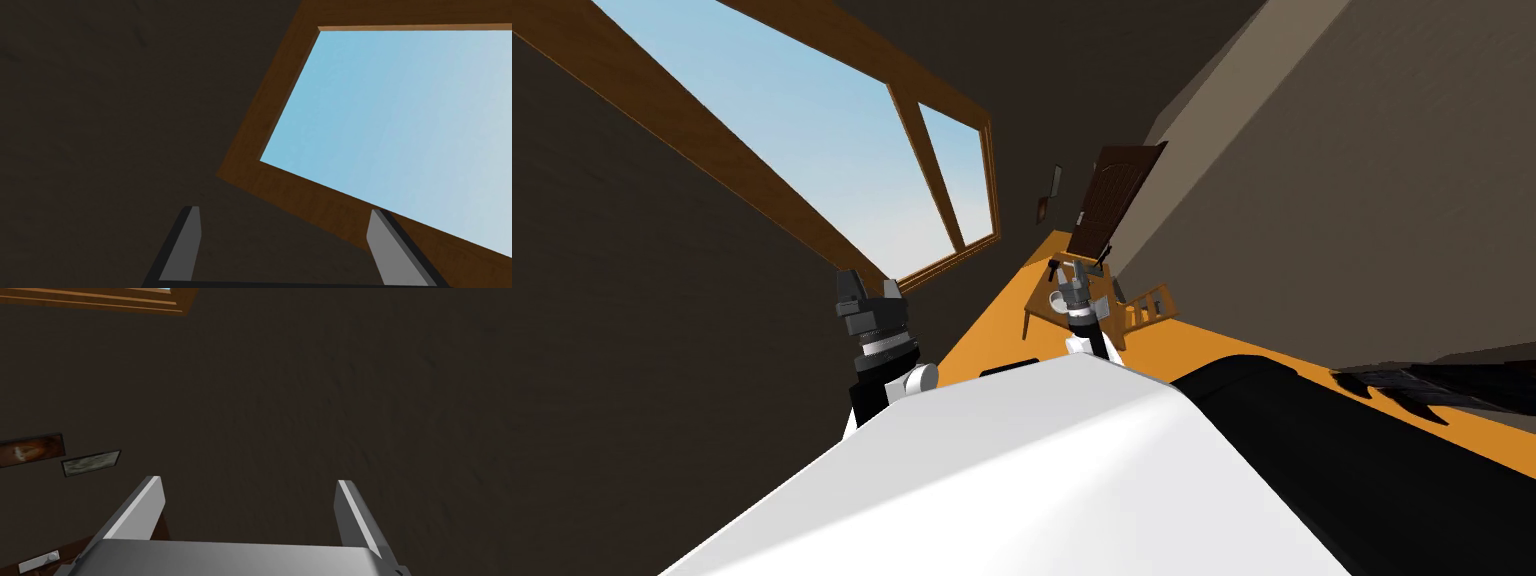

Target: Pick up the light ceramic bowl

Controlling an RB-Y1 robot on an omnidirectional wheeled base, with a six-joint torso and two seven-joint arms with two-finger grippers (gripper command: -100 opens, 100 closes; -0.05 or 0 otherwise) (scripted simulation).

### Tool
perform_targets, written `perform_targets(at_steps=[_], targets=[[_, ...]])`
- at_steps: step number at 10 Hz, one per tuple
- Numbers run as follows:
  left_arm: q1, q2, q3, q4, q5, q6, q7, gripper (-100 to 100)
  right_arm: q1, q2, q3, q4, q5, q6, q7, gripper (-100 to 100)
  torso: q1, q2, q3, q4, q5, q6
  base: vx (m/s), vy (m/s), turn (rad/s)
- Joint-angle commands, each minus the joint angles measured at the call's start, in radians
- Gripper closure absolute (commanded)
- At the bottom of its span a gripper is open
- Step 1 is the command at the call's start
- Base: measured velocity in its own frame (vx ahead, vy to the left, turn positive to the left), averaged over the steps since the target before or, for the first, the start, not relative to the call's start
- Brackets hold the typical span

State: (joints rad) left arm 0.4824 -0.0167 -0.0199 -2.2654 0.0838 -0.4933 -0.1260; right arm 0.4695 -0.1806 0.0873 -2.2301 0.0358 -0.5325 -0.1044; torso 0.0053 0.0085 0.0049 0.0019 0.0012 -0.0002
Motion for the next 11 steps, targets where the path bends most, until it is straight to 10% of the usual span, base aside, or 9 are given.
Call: perform_targets(at_steps=[1,11], targets=[[0.000,0.000,0.000,0.000,0.000,0.000,0.000,0,-0.019,-0.029,0.003,0.043,0.005,0.002,0.006,-100,0.000,0.000,0.000,0.000,0.000,0.000,-0.087,0.056,0.036],[0.000,0.000,0.000,0.000,0.000,0.000,0.000,0,-0.096,-0.211,0.049,0.304,0.081,-0.007,0.082,-100,-0.003,-0.004,-0.002,-0.001,-0.001,0.000,-0.059,0.047,0.078]])
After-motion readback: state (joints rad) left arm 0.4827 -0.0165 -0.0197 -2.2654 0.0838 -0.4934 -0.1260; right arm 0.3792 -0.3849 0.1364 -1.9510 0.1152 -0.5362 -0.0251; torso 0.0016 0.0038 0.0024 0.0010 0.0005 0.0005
